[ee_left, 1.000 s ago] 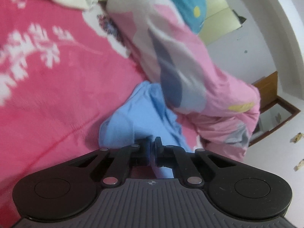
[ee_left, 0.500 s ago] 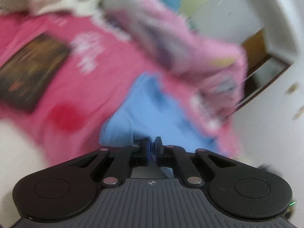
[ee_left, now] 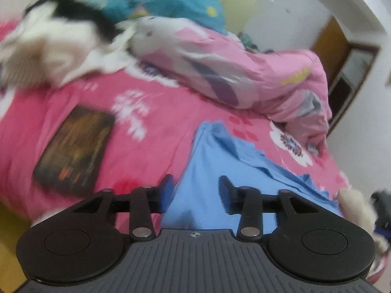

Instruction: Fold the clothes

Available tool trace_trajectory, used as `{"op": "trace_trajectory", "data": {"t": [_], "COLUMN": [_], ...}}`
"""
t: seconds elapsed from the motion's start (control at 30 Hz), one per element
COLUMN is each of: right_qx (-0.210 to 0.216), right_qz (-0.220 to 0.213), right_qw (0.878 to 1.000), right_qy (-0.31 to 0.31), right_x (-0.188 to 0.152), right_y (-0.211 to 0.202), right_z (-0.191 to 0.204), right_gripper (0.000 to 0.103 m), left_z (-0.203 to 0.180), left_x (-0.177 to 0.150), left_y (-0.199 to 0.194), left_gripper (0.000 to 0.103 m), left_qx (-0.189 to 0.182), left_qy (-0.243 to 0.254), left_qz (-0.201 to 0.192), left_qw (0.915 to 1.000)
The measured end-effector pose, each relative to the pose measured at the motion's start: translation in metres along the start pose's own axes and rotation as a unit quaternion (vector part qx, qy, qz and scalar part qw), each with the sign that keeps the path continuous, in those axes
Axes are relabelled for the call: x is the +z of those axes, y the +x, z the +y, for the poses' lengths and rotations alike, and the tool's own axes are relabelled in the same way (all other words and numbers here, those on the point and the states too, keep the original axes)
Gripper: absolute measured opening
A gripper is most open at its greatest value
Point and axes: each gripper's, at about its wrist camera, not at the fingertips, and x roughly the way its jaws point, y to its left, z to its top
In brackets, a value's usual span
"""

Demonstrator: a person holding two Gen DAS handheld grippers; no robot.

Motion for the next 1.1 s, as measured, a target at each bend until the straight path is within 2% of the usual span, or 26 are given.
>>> {"op": "trace_trajectory", "data": {"t": [0.1,0.2,0.33,0.5,0.53,0.67,0.83,0.93,1.03,1.1], "right_qx": [0.034,0.095,0.2,0.274,0.28,0.285,0.289,0.295,0.308,0.306], "right_qz": [0.011,0.015,0.057,0.122,0.134,0.159,0.183,0.212,0.238,0.229], "right_qw": [0.997,0.984,0.946,0.888,0.878,0.849,0.802,0.781,0.768,0.758], "right_qy": [-0.066,-0.153,-0.248,-0.35,-0.364,-0.415,-0.49,-0.508,-0.509,-0.529], "right_x": [0.005,0.006,0.01,0.003,0.001,-0.008,-0.018,-0.017,-0.014,-0.017], "right_y": [0.025,0.045,0.093,0.172,0.188,0.246,0.286,0.305,0.314,0.306], "right_z": [0.04,0.1,0.186,0.285,0.3,0.344,0.359,0.364,0.368,0.368], "right_gripper": [0.042,0.042,0.041,0.046,0.05,0.051,0.051,0.051,0.05,0.043], "left_z": [-0.017,-0.022,-0.012,0.007,0.01,0.02,0.027,0.031,0.033,0.034], "left_x": [0.014,0.019,0.013,-0.006,-0.009,-0.02,-0.028,-0.028,-0.029,-0.029], "left_y": [0.028,0.053,0.066,0.063,0.061,0.048,0.042,0.044,0.045,0.046], "left_gripper": [0.048,0.048,0.048,0.047,0.047,0.046,0.046,0.046,0.046,0.046], "left_qx": [0.011,0.021,0.027,0.005,0.001,-0.022,-0.044,-0.054,-0.06,-0.063], "left_qy": [0.035,0.04,0.038,0.029,0.026,0.018,0.012,0.012,0.009,0.008], "left_qz": [0.017,0.032,0.041,0.054,0.055,0.047,0.037,0.037,0.035,0.033], "left_qw": [0.9992,0.9985,0.9981,0.9981,0.9981,0.9985,0.9983,0.9978,0.9975,0.9974]}}
